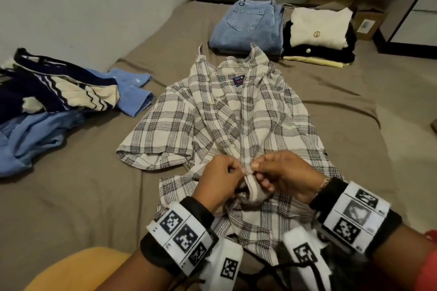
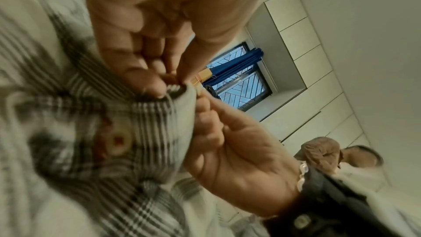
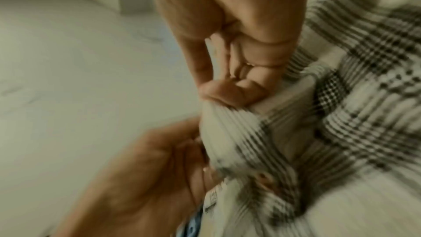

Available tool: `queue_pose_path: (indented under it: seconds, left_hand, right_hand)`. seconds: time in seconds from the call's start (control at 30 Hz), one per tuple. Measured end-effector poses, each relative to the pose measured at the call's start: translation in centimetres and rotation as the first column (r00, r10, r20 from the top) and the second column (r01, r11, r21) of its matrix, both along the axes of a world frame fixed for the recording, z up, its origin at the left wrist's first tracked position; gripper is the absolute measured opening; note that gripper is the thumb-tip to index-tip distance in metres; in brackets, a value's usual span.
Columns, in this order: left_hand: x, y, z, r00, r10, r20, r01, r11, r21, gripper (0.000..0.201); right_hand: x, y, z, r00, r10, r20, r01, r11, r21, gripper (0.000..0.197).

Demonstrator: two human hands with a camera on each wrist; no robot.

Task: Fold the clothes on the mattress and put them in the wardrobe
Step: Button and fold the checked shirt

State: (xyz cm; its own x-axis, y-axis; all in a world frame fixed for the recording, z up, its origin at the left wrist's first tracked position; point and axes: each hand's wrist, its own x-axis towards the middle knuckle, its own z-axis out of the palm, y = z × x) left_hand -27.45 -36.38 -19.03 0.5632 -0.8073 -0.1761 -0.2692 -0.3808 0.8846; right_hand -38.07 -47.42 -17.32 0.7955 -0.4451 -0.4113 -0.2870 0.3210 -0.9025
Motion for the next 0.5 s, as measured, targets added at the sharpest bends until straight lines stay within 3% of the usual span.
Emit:
queue_pose_path:
  seconds: [0.07, 0.13, 0.23, 0.3, 0.37, 0.43, 0.5]
  left_hand:
    - [-0.3, 0.1, -0.2, 0.925, -0.264, 0.273, 0.201, 0.951, 0.235, 0.02]
    - [-1.3, 0.0, -0.4, 0.839, -0.422, 0.342, 0.3, 0.885, 0.356, 0.015]
    - [-2.9, -0.5, -0.7, 0.767, -0.507, 0.393, 0.344, 0.842, 0.415, 0.023]
    - [-3.0, -0.9, -0.5, 0.746, -0.517, 0.419, 0.363, 0.844, 0.396, 0.023]
    - [-2.2, -1.5, -0.3, 0.851, -0.395, 0.347, 0.312, 0.911, 0.271, 0.025]
    - [-0.5, -2.4, -0.4, 0.98, -0.1, 0.17, 0.082, 0.99, 0.113, 0.024]
    - [1.0, -2.9, -0.9, 0.987, 0.159, 0.005, -0.159, 0.986, 0.043, 0.021]
  right_hand:
    - [-0.1, -1.0, 0.0, 0.998, -0.008, -0.06, -0.012, 0.946, -0.323, 0.013]
    - [0.3, -1.5, 0.1, 0.997, -0.064, -0.048, 0.025, 0.817, -0.576, 0.01]
    - [1.1, -1.6, -1.4, 0.989, -0.099, -0.113, 0.007, 0.785, -0.62, 0.014]
    - [1.5, -1.7, -2.8, 0.95, -0.108, -0.294, -0.141, 0.689, -0.711, 0.005]
    - [1.8, -1.6, -3.5, 0.898, -0.108, -0.427, -0.285, 0.595, -0.751, 0.016]
    - [2.0, -1.6, -3.5, 0.882, -0.108, -0.458, -0.32, 0.576, -0.752, 0.016]
    - [2.0, -1.8, -3.5, 0.874, -0.126, -0.47, -0.327, 0.565, -0.758, 0.013]
